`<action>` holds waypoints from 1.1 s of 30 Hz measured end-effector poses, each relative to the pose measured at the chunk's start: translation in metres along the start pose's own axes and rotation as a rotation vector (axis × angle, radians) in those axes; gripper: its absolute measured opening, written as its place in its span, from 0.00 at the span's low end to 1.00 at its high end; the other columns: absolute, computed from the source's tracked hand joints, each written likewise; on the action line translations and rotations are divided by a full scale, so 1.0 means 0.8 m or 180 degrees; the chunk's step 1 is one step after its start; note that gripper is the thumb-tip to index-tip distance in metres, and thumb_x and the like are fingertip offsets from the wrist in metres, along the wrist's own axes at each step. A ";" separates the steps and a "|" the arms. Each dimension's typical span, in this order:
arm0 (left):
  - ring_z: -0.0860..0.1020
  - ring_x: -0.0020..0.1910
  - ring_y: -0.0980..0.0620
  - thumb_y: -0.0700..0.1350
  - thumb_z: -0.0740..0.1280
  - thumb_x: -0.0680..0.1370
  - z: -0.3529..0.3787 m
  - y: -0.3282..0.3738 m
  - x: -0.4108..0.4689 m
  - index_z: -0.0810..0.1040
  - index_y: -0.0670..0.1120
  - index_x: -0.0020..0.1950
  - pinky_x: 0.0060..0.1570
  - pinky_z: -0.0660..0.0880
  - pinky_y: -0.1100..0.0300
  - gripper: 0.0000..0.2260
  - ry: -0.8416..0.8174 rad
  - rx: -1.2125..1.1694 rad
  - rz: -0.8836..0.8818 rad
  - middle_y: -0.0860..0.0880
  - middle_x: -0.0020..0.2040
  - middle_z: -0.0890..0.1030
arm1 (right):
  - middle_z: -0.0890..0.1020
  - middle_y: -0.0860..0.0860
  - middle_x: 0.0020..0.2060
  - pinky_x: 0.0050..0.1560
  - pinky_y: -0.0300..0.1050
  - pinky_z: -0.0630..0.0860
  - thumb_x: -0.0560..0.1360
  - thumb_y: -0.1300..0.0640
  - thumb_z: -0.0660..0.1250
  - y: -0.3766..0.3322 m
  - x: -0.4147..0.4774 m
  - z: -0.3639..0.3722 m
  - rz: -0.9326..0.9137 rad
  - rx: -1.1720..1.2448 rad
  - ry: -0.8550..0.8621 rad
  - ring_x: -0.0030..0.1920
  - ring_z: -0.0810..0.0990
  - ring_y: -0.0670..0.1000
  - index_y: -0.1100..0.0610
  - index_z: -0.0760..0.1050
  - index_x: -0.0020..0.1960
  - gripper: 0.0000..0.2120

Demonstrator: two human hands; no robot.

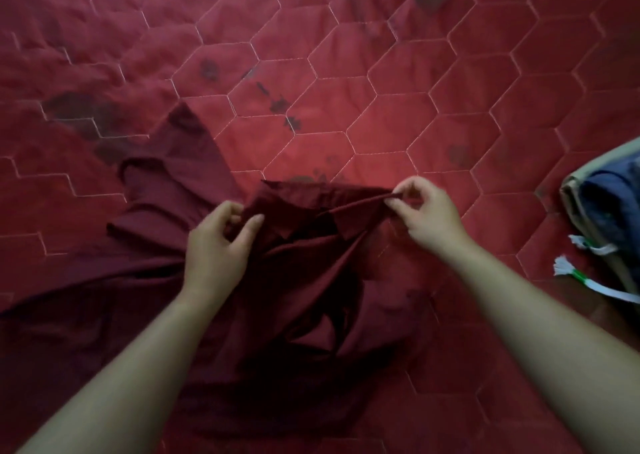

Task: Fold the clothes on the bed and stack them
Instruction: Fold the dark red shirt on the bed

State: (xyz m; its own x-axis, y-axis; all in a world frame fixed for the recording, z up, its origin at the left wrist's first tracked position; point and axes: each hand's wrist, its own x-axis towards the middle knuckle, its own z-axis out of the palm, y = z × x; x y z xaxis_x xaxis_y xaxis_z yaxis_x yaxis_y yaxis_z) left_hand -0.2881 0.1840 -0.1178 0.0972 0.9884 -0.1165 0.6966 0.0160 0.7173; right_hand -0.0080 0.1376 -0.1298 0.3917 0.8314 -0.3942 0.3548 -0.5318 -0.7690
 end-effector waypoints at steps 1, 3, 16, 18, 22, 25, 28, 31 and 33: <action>0.73 0.34 0.58 0.48 0.70 0.74 0.005 0.001 -0.006 0.72 0.50 0.41 0.37 0.68 0.65 0.07 -0.0053 0.0023 -0.0002 0.53 0.34 0.75 | 0.77 0.50 0.38 0.37 0.30 0.70 0.71 0.63 0.71 -0.004 0.004 0.001 0.0052 0.0231 0.0066 0.35 0.75 0.44 0.53 0.73 0.45 0.09; 0.72 0.35 0.58 0.48 0.69 0.74 0.014 0.006 0.002 0.72 0.48 0.41 0.39 0.68 0.68 0.07 -0.0125 -0.0016 -0.0088 0.53 0.36 0.76 | 0.78 0.49 0.40 0.41 0.32 0.74 0.71 0.63 0.71 -0.008 0.007 0.016 0.0392 0.0788 0.0025 0.36 0.76 0.42 0.54 0.71 0.55 0.16; 0.79 0.42 0.66 0.38 0.73 0.71 -0.123 0.112 0.012 0.72 0.45 0.55 0.44 0.73 0.73 0.16 -0.0126 -0.0891 -0.0261 0.56 0.43 0.80 | 0.79 0.47 0.37 0.39 0.31 0.72 0.78 0.62 0.62 -0.144 -0.077 -0.020 -0.0241 0.1701 0.0388 0.35 0.76 0.36 0.50 0.75 0.45 0.08; 0.80 0.50 0.58 0.39 0.72 0.72 -0.176 0.146 -0.011 0.72 0.43 0.61 0.51 0.75 0.66 0.20 -0.0073 -0.0921 -0.0428 0.52 0.49 0.82 | 0.80 0.47 0.38 0.40 0.31 0.73 0.78 0.62 0.62 -0.198 -0.109 -0.047 -0.0533 0.1712 0.0254 0.36 0.77 0.37 0.50 0.75 0.46 0.08; 0.80 0.46 0.57 0.40 0.72 0.71 -0.287 0.229 -0.069 0.78 0.51 0.52 0.50 0.75 0.64 0.12 0.0197 -0.0640 -0.0206 0.55 0.45 0.83 | 0.80 0.44 0.36 0.38 0.32 0.73 0.78 0.61 0.63 -0.305 -0.181 -0.110 -0.1068 0.1760 0.0079 0.36 0.77 0.38 0.49 0.76 0.46 0.08; 0.75 0.35 0.67 0.41 0.71 0.73 -0.359 0.296 -0.132 0.78 0.54 0.44 0.39 0.72 0.68 0.08 0.0638 -0.0495 0.0051 0.60 0.37 0.80 | 0.79 0.43 0.37 0.39 0.32 0.73 0.78 0.61 0.63 -0.373 -0.238 -0.160 -0.1500 0.1692 0.0010 0.37 0.77 0.37 0.48 0.75 0.46 0.08; 0.74 0.35 0.64 0.39 0.68 0.75 -0.408 0.361 -0.203 0.75 0.56 0.43 0.41 0.72 0.62 0.11 0.1107 -0.0584 0.0290 0.57 0.37 0.78 | 0.79 0.42 0.38 0.42 0.32 0.72 0.78 0.61 0.62 -0.424 -0.299 -0.206 -0.2094 0.1515 -0.0187 0.40 0.76 0.37 0.45 0.74 0.45 0.11; 0.75 0.40 0.59 0.41 0.65 0.77 -0.445 0.422 -0.272 0.72 0.53 0.48 0.43 0.73 0.60 0.07 0.1642 -0.0673 0.0702 0.56 0.40 0.78 | 0.79 0.37 0.40 0.42 0.31 0.71 0.78 0.61 0.61 -0.474 -0.362 -0.252 -0.2908 0.1176 -0.0245 0.42 0.76 0.35 0.42 0.73 0.48 0.12; 0.76 0.41 0.65 0.45 0.63 0.78 -0.468 0.458 -0.312 0.71 0.55 0.51 0.42 0.71 0.70 0.05 0.2154 -0.0688 0.1095 0.61 0.41 0.79 | 0.79 0.34 0.43 0.44 0.30 0.72 0.78 0.57 0.61 -0.506 -0.400 -0.289 -0.3482 0.1200 -0.0166 0.44 0.78 0.36 0.43 0.73 0.51 0.09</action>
State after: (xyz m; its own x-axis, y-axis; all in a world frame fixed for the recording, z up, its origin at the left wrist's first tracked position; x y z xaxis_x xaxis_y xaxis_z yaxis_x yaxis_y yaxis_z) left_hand -0.3232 -0.0006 0.4314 -0.2200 0.8191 0.5299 0.5456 -0.3470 0.7629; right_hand -0.0806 0.0496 0.4239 -0.0069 0.8279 0.5609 0.2034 0.5503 -0.8098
